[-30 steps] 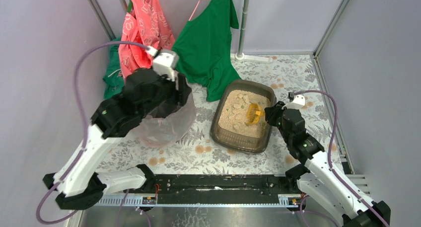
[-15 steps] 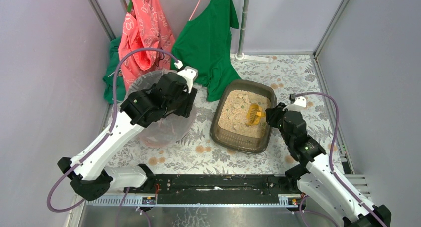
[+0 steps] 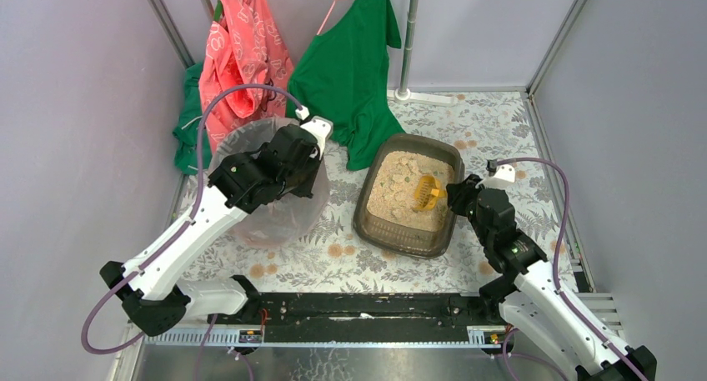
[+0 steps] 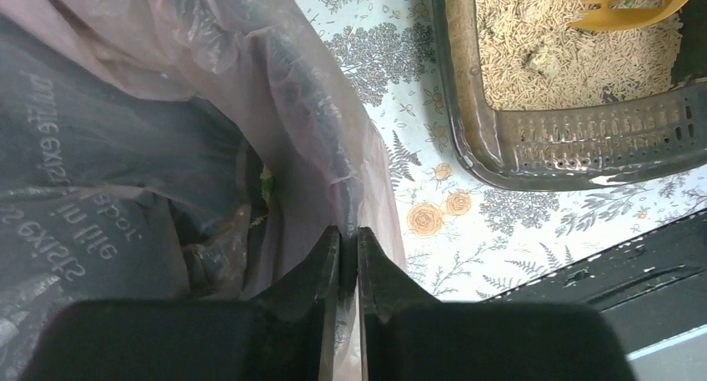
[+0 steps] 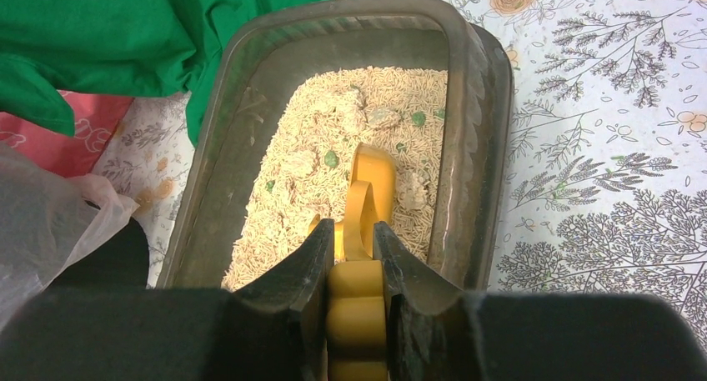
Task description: Clean the litter box
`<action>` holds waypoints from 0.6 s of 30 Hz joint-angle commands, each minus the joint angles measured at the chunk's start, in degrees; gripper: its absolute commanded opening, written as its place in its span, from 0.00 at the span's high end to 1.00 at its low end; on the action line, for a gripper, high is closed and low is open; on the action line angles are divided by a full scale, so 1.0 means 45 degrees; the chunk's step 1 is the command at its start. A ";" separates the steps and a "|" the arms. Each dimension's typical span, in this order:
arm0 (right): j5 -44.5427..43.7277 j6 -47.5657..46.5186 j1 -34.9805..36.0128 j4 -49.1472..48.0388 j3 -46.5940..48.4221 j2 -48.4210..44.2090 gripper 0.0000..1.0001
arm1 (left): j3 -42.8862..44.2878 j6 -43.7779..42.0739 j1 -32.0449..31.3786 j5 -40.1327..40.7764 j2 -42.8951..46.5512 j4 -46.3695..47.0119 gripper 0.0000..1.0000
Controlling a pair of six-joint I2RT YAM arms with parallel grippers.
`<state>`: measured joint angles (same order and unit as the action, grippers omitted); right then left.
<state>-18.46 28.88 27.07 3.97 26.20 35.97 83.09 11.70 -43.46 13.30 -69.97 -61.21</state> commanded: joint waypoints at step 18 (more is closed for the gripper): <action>-0.0042 0.0055 -0.0067 -0.0387 -0.0376 0.0004 1.00 | 0.0757 0.0700 -0.0669 -0.1958 -0.0696 0.1005 1.00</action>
<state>-18.48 29.02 27.05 3.36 25.56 35.73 84.05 11.97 -44.73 9.91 -71.68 -59.90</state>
